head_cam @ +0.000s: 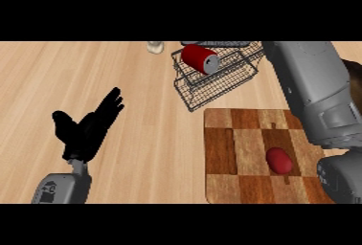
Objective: Pick the can from the cutting board and place it in the tiered basket
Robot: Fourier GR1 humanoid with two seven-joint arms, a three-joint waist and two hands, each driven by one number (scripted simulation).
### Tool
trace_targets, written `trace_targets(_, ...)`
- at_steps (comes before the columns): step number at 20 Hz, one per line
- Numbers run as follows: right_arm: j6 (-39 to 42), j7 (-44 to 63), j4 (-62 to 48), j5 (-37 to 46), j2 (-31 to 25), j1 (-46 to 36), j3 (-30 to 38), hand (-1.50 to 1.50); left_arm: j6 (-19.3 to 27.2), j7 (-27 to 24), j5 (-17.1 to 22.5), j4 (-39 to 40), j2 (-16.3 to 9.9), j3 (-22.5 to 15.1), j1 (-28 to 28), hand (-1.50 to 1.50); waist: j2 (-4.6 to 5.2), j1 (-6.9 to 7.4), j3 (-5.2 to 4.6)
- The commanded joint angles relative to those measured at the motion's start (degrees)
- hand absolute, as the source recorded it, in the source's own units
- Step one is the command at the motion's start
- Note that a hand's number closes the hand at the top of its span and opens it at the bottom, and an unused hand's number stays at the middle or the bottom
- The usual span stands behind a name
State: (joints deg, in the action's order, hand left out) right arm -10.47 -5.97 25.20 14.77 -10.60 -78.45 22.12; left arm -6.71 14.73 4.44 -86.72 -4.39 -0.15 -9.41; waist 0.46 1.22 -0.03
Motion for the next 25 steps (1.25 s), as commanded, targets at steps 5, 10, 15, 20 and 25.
trace_targets(5, 17.36, -2.43, -1.75, -2.55, -16.93, 7.82, 2.13, -1.5, 1.15, 0.9, -0.56, 0.57, 0.8, -0.19, -0.01, 0.0, -0.1, -0.79, 0.08)
trace_targets(10, 32.65, -5.51, -2.41, -3.26, -28.41, 11.77, 2.01, -1.5, 0.55, -0.91, -0.38, 0.33, 1.21, -0.52, 1.2, 0.0, -0.03, -0.76, 0.08)
trace_targets(15, 44.19, -10.6, -4.87, -3.95, -38.44, 16.14, 2.95, -1.5, 1.78, 3.15, -0.27, -1.65, 1.09, -0.25, -2.15, 0.0, 0.18, -0.3, 0.16)
trace_targets(20, 48.89, -15.81, -8.04, -3.74, -44.46, 18.95, 3.85, -1.5, 0.27, -1.99, -0.1, 3.93, 0.97, 0.82, -2.92, 0.0, 0.48, 0.07, 0.13)
trace_targets(25, 51.25, -19.89, -10.84, -3.59, -49.73, 20.96, 5.05, -1.5, -0.45, -1.06, -1.02, 1.17, 0.91, -1.34, -0.14, 0.0, 0.81, 1.25, 0.25)
